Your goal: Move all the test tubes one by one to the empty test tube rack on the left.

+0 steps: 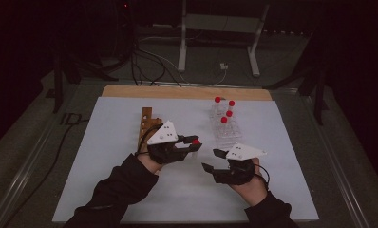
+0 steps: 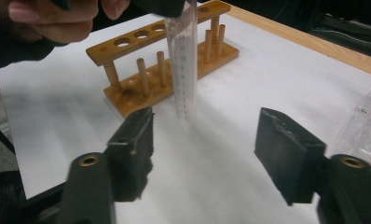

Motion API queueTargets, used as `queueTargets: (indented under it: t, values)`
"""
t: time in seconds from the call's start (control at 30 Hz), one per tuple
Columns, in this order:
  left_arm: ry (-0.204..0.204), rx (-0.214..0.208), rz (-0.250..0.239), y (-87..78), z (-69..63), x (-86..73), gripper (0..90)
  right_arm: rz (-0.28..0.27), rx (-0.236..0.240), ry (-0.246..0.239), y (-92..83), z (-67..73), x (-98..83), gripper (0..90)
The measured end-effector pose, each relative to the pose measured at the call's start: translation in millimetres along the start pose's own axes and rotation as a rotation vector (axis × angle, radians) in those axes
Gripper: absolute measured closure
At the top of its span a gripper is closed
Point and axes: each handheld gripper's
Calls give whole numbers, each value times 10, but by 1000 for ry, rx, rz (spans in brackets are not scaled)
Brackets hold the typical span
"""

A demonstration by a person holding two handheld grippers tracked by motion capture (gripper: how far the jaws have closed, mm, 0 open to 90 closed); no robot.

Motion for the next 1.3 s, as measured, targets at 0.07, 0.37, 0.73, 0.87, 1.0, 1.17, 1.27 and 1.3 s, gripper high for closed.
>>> queueTargets:
  t: [0.07,0.37,0.73,0.87,1.0,1.17,1.27,1.3]
  values:
    - [-2,11,-3,-48,31,5,718,-2,-5,6,-6,-3,-2,271]
    - [-27,82,-22,-257,206,23,719,-3,-24,35,-12,8,7,26]
    - [-44,187,-34,-501,457,42,718,-18,17,36,-36,-10,9,0]
    - [-50,224,-38,-581,555,65,718,-21,16,31,-46,-15,11,0]
    - [-60,258,-50,-658,642,64,718,-25,18,35,-57,-23,15,0]
    - [-77,313,-58,-788,770,42,718,-24,11,40,-52,-30,10,0]
    - [-88,334,-57,-838,825,34,718,-24,16,37,-52,-22,10,0]
    - [-94,343,-59,-851,841,33,718,-24,19,33,-50,-22,10,0]
Point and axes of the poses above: each handheld gripper's, and its own axes: y roughly forward along the jaws, x roughly out of its top, z roughly to its left, and after that the axes turned 12 degrees about -x, right-handed
